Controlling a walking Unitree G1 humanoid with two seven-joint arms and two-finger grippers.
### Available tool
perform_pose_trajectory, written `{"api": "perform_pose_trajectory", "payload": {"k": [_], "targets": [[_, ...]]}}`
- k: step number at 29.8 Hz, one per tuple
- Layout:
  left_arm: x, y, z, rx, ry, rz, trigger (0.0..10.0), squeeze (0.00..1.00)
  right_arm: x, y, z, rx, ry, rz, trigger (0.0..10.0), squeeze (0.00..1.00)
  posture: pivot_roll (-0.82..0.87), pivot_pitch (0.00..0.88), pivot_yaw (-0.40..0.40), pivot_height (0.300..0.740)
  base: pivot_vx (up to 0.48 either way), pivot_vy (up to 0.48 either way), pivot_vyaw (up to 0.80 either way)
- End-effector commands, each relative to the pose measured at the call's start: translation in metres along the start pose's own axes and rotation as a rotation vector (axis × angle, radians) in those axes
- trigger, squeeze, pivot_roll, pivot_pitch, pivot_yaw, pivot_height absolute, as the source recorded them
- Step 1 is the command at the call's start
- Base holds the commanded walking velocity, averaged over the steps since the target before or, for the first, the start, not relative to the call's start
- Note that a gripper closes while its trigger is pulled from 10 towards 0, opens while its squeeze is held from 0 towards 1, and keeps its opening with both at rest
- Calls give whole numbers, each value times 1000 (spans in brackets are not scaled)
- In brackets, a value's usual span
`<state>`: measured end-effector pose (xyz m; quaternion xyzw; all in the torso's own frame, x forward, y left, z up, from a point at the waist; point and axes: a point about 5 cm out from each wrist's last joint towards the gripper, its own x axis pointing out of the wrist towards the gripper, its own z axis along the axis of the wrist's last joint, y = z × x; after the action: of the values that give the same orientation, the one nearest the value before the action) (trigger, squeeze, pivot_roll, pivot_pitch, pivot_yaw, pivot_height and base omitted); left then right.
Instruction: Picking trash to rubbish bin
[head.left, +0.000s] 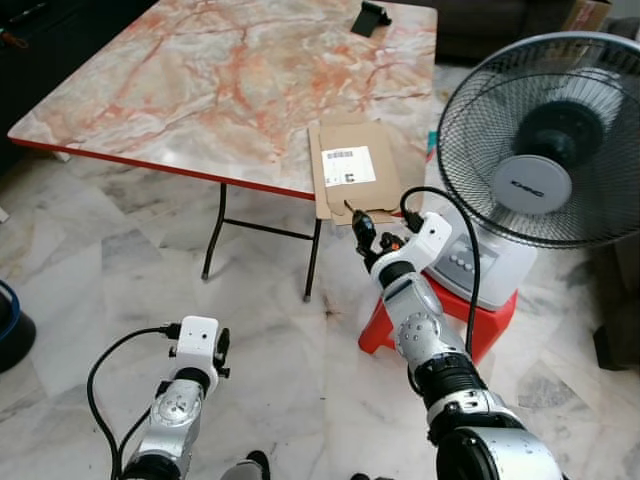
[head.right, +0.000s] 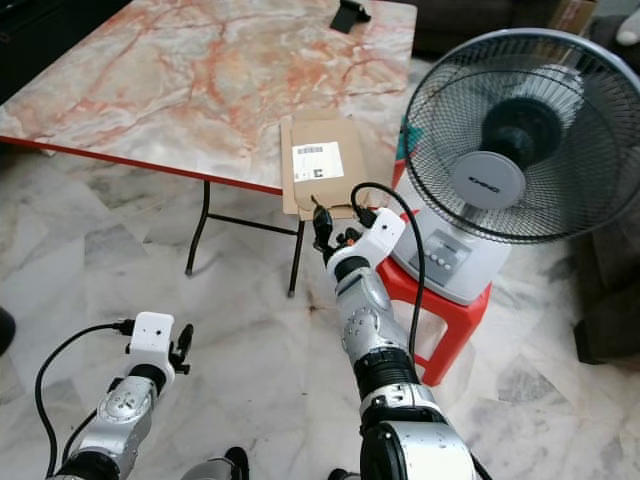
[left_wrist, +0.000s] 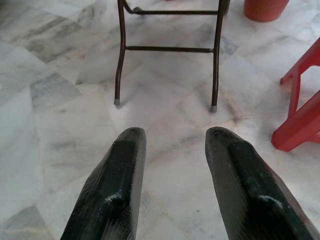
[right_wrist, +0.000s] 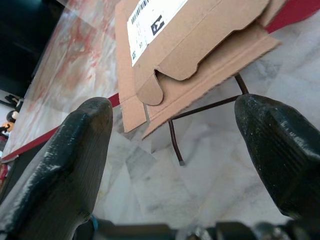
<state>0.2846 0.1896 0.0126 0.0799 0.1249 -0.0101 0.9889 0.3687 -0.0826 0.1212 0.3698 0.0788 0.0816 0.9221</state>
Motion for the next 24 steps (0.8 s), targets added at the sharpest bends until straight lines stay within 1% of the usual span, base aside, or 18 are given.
{"api": "perform_pose_trajectory", "payload": {"k": [1,24], "targets": [[-1,-2,-3,7,9,-18,10000,0,6,51,-22,83,45,110,10000,0,90,177,-17,740,259,0,0],[-1,-4,-2,7,1,-24,10000,0,5,46,-22,81,47,95,10000,0,88,178,-21,740,267,0,0]]}}
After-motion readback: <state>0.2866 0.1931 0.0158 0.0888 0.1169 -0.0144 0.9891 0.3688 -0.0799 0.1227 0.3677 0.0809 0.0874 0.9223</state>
